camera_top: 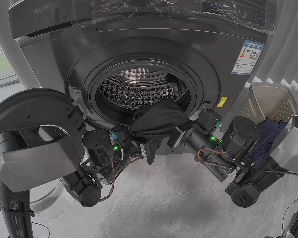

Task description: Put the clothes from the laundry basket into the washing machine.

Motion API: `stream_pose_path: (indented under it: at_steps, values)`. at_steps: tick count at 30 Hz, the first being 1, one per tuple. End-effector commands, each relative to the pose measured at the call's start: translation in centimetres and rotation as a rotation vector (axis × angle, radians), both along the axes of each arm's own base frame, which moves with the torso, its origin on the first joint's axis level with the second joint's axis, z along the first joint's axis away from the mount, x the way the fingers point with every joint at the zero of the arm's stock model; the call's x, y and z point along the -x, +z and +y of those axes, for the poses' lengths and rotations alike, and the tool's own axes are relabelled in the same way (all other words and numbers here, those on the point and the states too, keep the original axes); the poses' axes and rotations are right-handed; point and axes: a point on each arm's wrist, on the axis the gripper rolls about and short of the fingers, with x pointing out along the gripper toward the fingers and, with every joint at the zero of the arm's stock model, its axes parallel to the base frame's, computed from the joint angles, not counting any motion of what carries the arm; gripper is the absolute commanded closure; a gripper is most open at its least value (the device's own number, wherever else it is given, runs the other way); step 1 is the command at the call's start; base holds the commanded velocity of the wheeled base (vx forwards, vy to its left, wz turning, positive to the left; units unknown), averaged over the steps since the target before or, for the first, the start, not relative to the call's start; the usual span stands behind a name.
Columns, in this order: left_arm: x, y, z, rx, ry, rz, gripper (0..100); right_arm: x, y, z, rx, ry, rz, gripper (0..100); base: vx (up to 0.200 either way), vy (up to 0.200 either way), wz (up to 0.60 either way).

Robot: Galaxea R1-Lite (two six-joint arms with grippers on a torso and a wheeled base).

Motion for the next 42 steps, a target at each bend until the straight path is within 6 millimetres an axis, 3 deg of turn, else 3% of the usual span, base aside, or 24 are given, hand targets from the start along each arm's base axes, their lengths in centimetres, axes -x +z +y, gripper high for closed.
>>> stream_pose_path:
  at_steps: [1,4,5,10,14,15,18,20,22,23,28,33,42]
  values:
    - [0.6,2.2,0.7,0.035,0.007,-0.041,100,-0.8,-0.7,-1.8,0.020,-0.051,0.025,100,0.000,0.000,0.00]
    - [0.9,2.7,0.9,0.040,0.007,-0.049,100,-0.5,-1.2,-1.8,0.037,-0.044,0.041,100,0.000,0.000,0.00]
    - [0.9,2.7,1.0,0.038,0.008,-0.046,100,-0.5,-1.3,-1.8,0.040,-0.039,0.043,0,0.000,0.000,0.00]
    - [1.7,3.2,1.5,0.037,0.013,-0.045,100,0.2,-1.5,-2.2,0.064,-0.031,0.050,0,0.000,0.000,0.00]
    - [3.6,4.6,2.8,0.044,0.040,-0.046,100,2.7,-2.6,-4.0,0.157,0.009,0.092,0,0.000,0.000,0.00]
    - [5.0,4.9,3.8,0.035,0.049,-0.030,100,4.2,-3.5,-5.1,0.211,0.058,0.123,0,0.000,0.000,0.00]
    - [7.2,4.4,5.3,-0.003,0.033,0.013,100,6.0,-4.7,-6.6,0.266,0.093,0.183,0,0.000,0.000,0.00]
    - [8.9,3.7,6.1,-0.041,0.008,0.054,100,6.3,-5.3,-7.3,0.293,0.092,0.214,0,0.000,0.000,0.00]
    - [9.1,3.5,6.2,-0.047,0.003,0.060,100,6.4,-5.4,-7.4,0.296,0.096,0.216,0,0.000,0.000,0.00]
    - [10.4,3.0,6.9,-0.081,-0.013,0.087,100,7.1,-5.7,-8.0,0.327,0.129,0.224,0,0.000,0.000,0.00]
    - [10.3,2.7,7.2,-0.079,0.000,0.106,100,7.8,-5.9,-9.2,0.342,0.115,0.246,0,0.000,0.000,0.00]
    - [10.2,2.6,7.1,-0.081,-0.001,0.107,100,6.0,-6.7,-10.9,0.351,0.020,0.287,0,0.000,0.000,0.00]
    - [10.5,2.4,6.9,-0.099,-0.015,0.106,100,5.6,-6.5,-10.9,0.337,0.006,0.277,0,0.089,0.000,0.00]
